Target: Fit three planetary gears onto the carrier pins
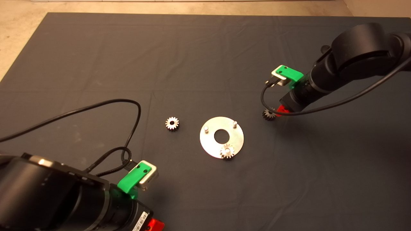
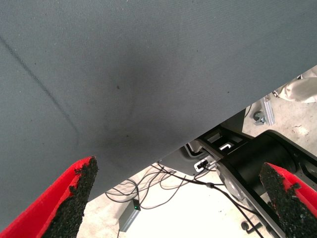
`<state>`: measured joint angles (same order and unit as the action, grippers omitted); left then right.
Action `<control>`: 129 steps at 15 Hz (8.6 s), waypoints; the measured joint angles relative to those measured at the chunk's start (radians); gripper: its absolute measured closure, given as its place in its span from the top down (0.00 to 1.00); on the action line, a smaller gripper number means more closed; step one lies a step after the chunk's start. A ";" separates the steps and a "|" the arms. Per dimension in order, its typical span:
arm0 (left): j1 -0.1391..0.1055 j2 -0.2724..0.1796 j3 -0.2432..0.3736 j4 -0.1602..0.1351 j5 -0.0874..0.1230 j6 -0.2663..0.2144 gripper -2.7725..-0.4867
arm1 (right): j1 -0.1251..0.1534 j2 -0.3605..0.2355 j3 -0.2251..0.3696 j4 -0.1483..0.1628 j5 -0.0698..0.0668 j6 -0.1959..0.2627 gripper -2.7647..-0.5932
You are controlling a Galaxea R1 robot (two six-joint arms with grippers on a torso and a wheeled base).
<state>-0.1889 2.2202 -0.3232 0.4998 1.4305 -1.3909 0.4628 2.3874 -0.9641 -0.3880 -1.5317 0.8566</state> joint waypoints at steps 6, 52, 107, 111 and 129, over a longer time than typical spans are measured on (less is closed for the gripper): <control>0.000 0.005 0.000 0.000 -0.001 0.000 0.82 | -0.064 -0.017 -0.064 0.008 0.001 0.000 0.66; 0.000 0.001 0.000 0.000 -0.007 -0.009 0.82 | -0.155 0.111 -0.299 0.041 0.151 -0.142 0.60; -0.031 -0.004 0.000 0.000 -0.037 -0.019 0.82 | -0.050 0.352 -0.257 0.236 0.065 -0.165 0.18; -0.031 -0.005 0.000 0.000 -0.037 -0.019 0.82 | -0.050 0.361 -0.264 0.235 0.064 -0.168 0.18; -0.031 -0.011 0.000 0.000 -0.041 -0.019 0.82 | -0.072 0.381 -0.349 0.235 0.065 -0.250 0.18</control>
<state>-0.2202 2.2089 -0.3236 0.5001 1.3894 -1.4094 0.3904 2.7689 -1.3128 -0.1534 -1.4664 0.6062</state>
